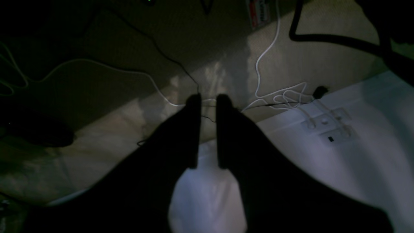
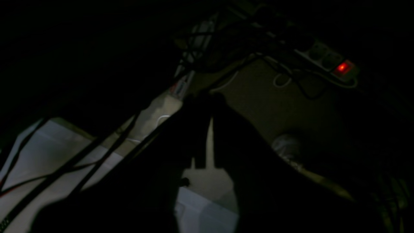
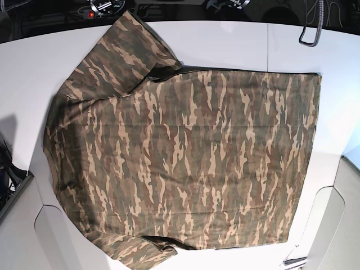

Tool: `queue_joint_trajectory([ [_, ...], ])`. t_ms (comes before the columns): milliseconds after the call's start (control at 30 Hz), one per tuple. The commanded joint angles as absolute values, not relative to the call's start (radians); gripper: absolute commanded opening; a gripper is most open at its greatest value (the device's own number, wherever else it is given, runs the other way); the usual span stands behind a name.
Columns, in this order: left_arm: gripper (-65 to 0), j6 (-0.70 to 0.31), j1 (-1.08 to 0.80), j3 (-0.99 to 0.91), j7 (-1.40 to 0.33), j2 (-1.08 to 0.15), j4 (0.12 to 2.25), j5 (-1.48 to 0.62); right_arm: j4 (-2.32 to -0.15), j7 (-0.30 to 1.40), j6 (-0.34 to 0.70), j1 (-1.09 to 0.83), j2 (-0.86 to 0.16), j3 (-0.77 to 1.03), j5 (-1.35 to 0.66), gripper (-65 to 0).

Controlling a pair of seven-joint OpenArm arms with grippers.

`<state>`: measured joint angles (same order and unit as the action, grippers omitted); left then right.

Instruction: Fold the T-shirt properly

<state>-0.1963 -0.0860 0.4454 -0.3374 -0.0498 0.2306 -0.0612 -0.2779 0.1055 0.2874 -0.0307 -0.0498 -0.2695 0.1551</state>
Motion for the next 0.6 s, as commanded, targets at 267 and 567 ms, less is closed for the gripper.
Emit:
queue_joint_trajectory([
  [267,-55.5,-0.205,-0.107,0.445,-0.337,-0.05,0.267,-0.063,-0.286,0.105,0.295,-0.031,-0.053,-0.268,0.158,-62.6],
  [567,-55.5,-0.205,-0.106,0.445,-0.336,-0.05,0.267,-0.064,-0.288,0.105,0.295,-0.031,-0.053,-0.268,0.158,-62.7],
])
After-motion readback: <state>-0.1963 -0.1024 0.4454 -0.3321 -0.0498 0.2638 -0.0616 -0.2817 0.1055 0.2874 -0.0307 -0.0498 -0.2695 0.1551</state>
